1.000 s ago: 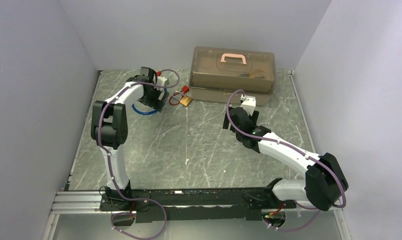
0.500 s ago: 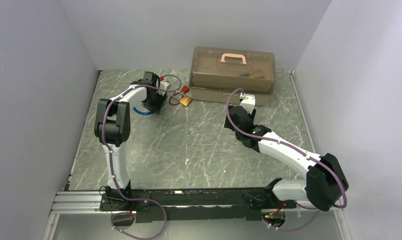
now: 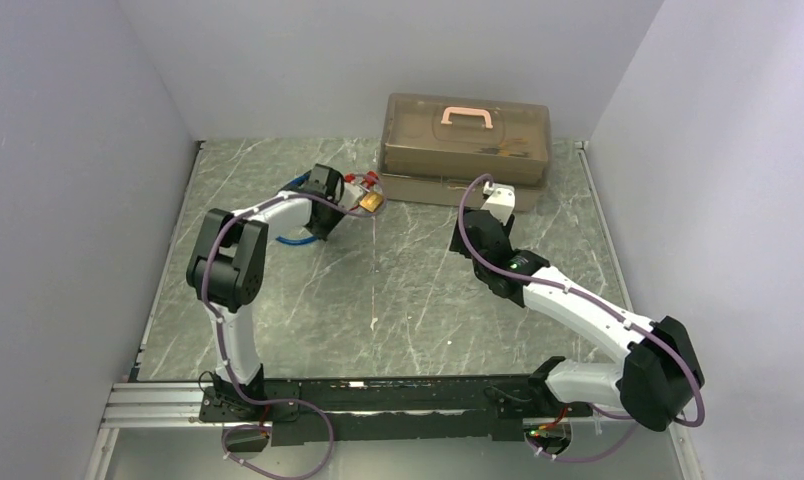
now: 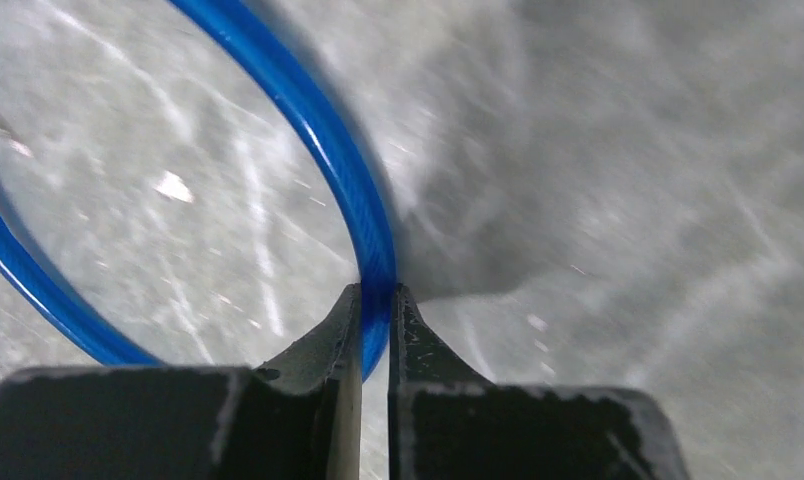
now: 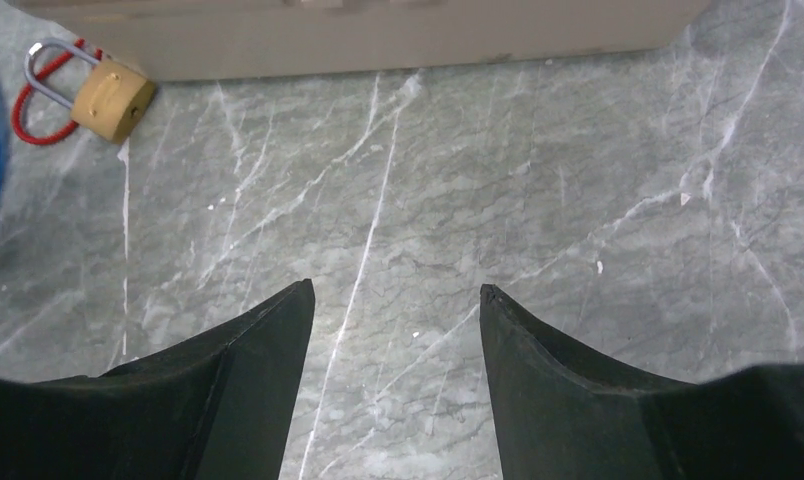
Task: Unlock with the key
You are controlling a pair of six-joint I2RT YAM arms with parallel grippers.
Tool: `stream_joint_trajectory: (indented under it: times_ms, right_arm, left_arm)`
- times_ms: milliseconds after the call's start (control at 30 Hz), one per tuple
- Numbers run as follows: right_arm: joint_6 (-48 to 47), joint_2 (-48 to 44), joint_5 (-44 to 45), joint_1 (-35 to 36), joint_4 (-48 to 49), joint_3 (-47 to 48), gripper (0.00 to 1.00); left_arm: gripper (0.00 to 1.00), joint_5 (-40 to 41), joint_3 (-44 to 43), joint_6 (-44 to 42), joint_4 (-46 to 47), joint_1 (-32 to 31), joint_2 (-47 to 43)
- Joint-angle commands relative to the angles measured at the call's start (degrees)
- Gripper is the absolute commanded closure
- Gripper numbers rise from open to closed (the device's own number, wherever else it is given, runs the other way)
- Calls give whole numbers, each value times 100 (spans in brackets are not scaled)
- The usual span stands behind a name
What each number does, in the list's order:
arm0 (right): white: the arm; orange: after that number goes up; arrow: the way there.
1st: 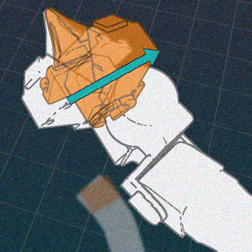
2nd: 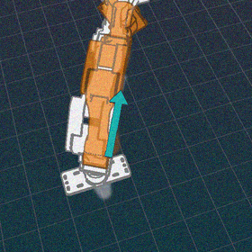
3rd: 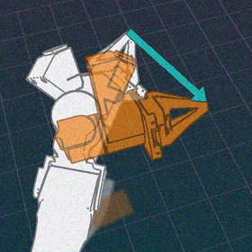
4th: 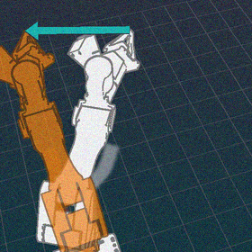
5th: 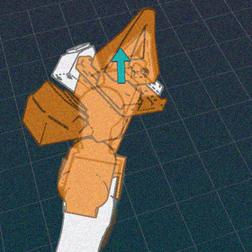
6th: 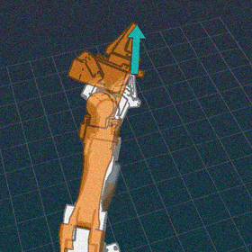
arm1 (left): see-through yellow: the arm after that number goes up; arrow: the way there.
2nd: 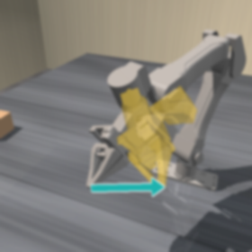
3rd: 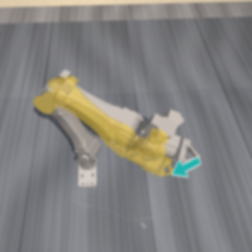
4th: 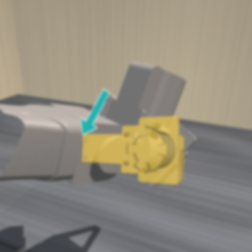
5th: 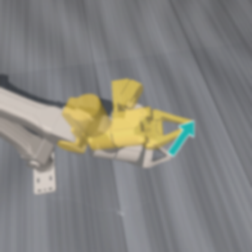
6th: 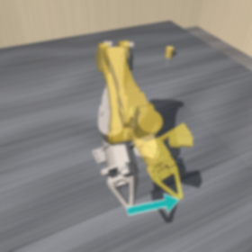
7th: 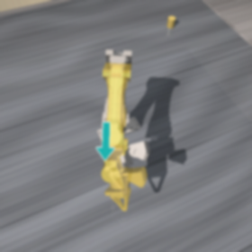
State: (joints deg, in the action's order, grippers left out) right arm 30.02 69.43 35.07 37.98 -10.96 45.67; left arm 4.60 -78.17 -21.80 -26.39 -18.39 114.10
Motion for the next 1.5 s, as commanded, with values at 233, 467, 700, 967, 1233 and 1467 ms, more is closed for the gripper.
stream_joint_trajectory:
  times_ms: [233,467,700,967,1233,1467]
  right_arm:
    - [-46,-676,546,35,-299,68,37]
    - [-126,-1010,932,15,-411,21,36]
    - [-132,-1107,994,-65,-388,45,29]
    - [17,-220,452,-61,5,29,27]
    - [45,1651,22,628,582,764,27]
    - [10,2902,-203,960,967,1532,21]
  left_arm:
    - [91,-907,2037,526,-469,-1928,-1072]
    - [72,-2239,1729,144,-1078,-2804,-1419]
    - [1,-2656,1318,-344,-1843,-2785,-1811]
    - [1,-3576,-435,-827,-2857,-201,-2137]
    - [1,-2358,-2155,619,-1816,737,-426]
    - [1,-1728,-3534,1466,-1249,681,1124]
